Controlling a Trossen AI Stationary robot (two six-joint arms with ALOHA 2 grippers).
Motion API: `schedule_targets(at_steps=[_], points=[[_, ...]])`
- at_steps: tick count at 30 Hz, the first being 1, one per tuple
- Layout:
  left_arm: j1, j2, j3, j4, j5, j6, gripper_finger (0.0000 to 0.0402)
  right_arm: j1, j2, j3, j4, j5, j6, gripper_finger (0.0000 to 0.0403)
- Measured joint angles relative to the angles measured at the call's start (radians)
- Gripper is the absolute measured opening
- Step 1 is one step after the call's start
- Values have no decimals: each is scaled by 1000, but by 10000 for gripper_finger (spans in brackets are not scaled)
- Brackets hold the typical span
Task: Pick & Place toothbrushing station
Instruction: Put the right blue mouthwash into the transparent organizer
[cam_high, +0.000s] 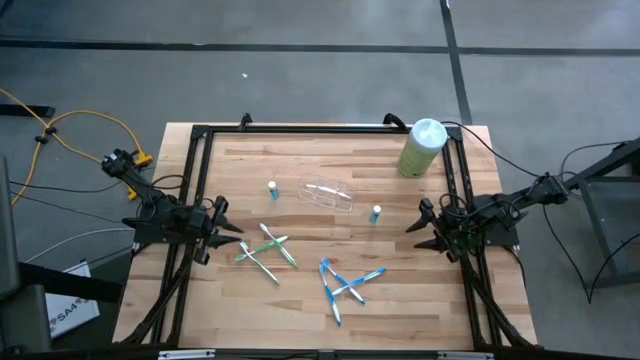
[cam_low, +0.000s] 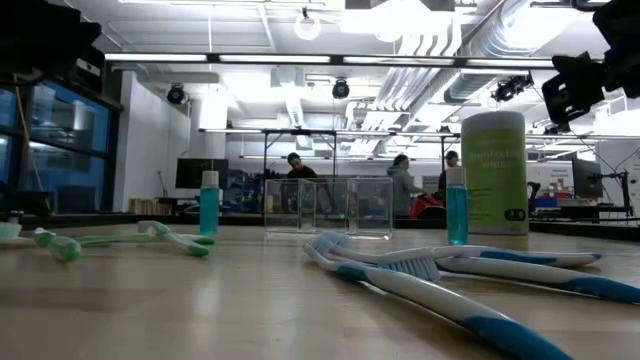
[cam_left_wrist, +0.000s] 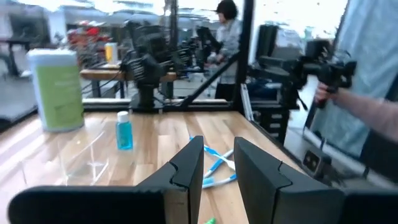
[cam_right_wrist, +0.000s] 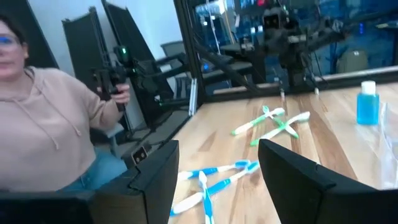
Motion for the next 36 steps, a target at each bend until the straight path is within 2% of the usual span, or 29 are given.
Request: schedule_targets(at_steps=[7,12,20,23,27,32,36], points=[[32,0,0,12,-16,-93,85,0,0,0,187,0,100,213],[50,0,0,13,-61,-125,85,0,0,0,243,13,118,212],[83,0,0,35,-75,-135,85,0,0,0,327,254,97,212],[92,0,0,72,-70,-128,85,0,25,3,329,270,95,213],[99,12,1,109,-65,-128,85,0,114,42,332,284,69,213],[99,87,6,186,-61,-123,85,0,313,135,327,402,-5,213],[107,202,48,200,-62,-97,85,-1,482,221,325,488,-79,212]])
